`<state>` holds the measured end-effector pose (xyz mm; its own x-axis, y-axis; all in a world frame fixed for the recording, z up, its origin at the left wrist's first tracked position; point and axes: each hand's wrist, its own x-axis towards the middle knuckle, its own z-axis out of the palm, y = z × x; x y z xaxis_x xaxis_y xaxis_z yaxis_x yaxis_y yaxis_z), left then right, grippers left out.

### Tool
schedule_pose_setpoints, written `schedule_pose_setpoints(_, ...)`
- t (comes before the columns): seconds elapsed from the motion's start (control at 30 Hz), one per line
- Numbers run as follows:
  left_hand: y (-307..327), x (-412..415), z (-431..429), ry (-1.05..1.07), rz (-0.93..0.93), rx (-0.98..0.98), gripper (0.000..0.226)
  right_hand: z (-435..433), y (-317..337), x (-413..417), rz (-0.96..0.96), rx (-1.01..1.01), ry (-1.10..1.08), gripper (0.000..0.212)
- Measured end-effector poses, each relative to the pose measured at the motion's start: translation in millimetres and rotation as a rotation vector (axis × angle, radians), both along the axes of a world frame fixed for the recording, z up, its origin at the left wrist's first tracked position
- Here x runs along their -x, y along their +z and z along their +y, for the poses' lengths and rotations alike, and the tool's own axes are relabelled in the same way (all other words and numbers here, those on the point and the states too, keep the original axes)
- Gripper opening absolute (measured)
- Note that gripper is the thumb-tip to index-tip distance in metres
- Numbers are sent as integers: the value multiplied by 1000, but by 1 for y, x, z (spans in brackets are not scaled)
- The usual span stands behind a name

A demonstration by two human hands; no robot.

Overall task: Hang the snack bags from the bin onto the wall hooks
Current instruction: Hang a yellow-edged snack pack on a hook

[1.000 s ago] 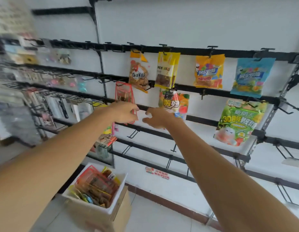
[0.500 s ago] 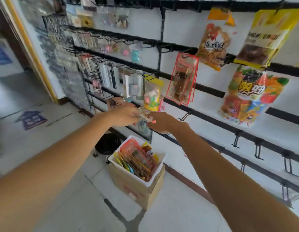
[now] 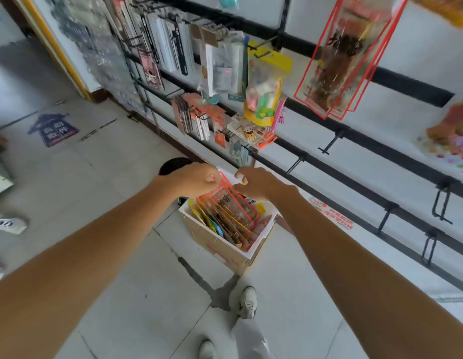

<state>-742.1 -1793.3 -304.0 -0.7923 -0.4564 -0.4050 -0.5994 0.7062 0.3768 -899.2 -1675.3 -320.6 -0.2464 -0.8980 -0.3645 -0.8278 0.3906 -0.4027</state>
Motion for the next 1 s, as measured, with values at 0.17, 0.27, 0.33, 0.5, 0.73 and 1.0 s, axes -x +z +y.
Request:
schedule_pose_setpoints(0.17, -46, 26, -26, 59, -64, -50, 32, -37, -49, 35, -54, -88, 38, 44)
schedule_pose_setpoints(0.27, -75, 37, -41, 94, -106, -78, 34, -56, -83, 50, -90, -129, 54, 44)
schedule_pose_setpoints(0.33, -95, 41, -49, 118, -131, -99, 33, -64, -106, 55, -122, -158, 46, 44)
schedule_pose_setpoints(0.5, -144, 45, -63, 168, -169, -172, 31, -82, -165, 60, -216, -230, 47, 41)
schedule_pose_setpoints(0.73, -225, 22, -97, 158, -214, -236, 32, -118, -251, 53, -228, -281, 53, 40)
schedule_pose_setpoints(1.0, -312, 2, -125, 229, -122, -274, 37, -145, -341, 33, -206, -312, 29, 43)
